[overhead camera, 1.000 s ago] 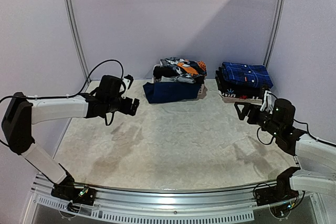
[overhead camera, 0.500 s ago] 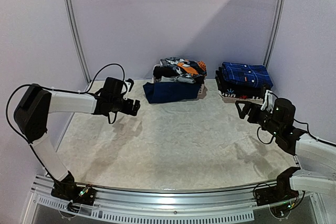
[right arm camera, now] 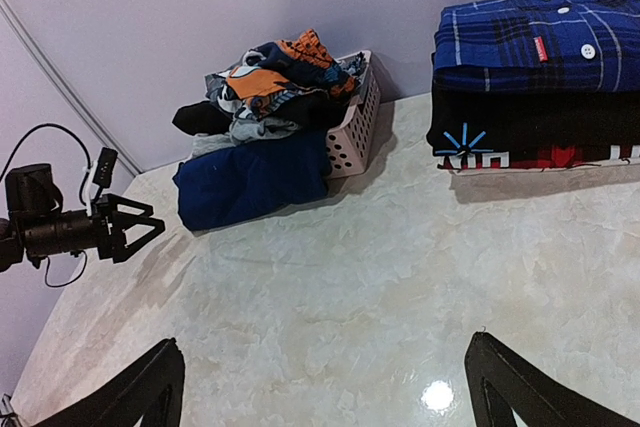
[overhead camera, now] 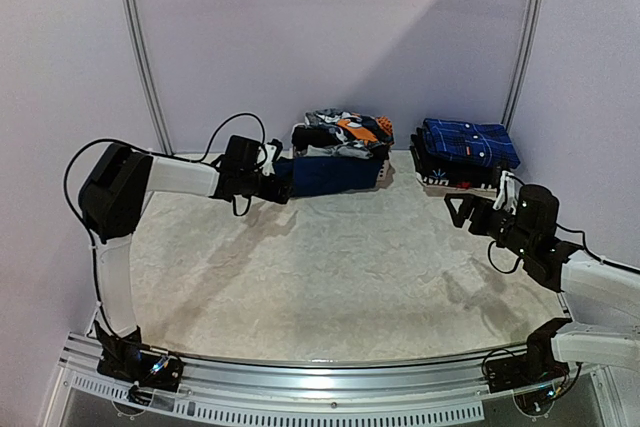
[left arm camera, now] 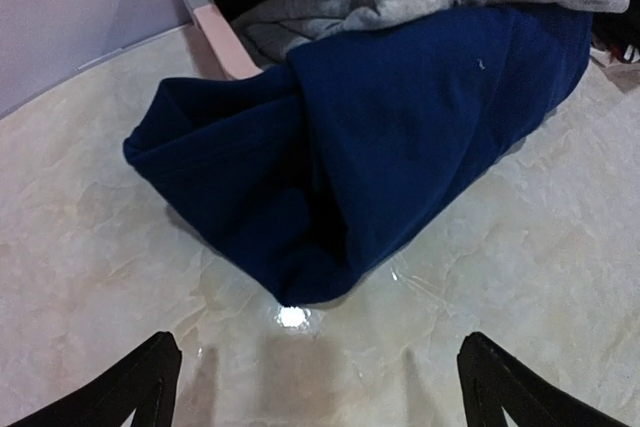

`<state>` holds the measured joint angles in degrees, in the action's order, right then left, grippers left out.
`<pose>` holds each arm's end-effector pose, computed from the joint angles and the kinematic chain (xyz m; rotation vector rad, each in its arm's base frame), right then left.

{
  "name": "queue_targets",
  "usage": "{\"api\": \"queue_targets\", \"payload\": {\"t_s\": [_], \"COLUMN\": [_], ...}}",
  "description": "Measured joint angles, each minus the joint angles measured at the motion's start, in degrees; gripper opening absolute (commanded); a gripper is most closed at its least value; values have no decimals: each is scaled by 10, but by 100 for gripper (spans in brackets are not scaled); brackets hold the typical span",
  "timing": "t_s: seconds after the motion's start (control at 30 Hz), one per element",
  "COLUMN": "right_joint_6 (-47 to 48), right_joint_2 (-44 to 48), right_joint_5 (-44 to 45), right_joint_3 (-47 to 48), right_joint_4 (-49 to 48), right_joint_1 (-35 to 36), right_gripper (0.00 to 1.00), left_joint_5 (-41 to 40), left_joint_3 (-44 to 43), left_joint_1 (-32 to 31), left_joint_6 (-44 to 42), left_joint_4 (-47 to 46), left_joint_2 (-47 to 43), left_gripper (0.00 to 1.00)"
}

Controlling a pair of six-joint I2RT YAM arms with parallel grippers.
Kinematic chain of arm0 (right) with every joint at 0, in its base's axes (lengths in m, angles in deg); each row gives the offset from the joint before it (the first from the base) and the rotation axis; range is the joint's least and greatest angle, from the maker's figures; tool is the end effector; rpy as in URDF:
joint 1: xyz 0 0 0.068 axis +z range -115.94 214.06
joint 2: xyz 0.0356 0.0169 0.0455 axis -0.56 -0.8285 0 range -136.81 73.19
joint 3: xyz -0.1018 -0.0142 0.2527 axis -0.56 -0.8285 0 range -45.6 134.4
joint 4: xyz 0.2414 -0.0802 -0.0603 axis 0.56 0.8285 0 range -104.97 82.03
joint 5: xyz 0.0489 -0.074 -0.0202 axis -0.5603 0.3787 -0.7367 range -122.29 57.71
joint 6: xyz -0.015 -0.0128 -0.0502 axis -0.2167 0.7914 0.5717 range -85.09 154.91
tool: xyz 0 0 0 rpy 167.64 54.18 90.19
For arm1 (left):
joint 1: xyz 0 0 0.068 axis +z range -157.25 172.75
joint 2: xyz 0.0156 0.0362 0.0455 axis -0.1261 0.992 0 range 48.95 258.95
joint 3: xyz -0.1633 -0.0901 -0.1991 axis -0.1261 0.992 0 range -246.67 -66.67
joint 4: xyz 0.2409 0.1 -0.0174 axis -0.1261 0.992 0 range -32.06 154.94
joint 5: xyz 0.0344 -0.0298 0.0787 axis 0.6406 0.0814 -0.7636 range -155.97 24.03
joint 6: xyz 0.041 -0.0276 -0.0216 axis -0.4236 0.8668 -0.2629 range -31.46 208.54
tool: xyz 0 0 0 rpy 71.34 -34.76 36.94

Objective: Fold and stack the mixed laundry pile
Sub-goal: Pick up the crumpled T-shirt from the bin.

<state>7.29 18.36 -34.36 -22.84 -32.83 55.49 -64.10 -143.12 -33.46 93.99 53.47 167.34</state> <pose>0.1984 0.0792 0.2231 0.0745 1.8640 0.6333 0.4075 -0.2019 0.1600 0.4225 2.2056 -0.3377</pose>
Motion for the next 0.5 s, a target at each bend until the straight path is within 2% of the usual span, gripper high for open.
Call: {"api": "queue_targets", "payload": {"t_s": [0.37, 0.5], "right_joint_6": [0, 0], "right_joint_2": [1, 1], "right_joint_5": [-15, -16], "right_joint_3": [1, 1], "right_joint_4": [3, 3], "right_joint_1": [0, 0], "right_gripper": [99, 99], "left_joint_5": [68, 85], "left_joint_3": [-130, -158], "left_joint_1": [0, 0], "left_joint_6": [37, 59], "left_joint_4": [27, 37], "left_joint_2": [86, 105], "left_gripper": [90, 82]}}
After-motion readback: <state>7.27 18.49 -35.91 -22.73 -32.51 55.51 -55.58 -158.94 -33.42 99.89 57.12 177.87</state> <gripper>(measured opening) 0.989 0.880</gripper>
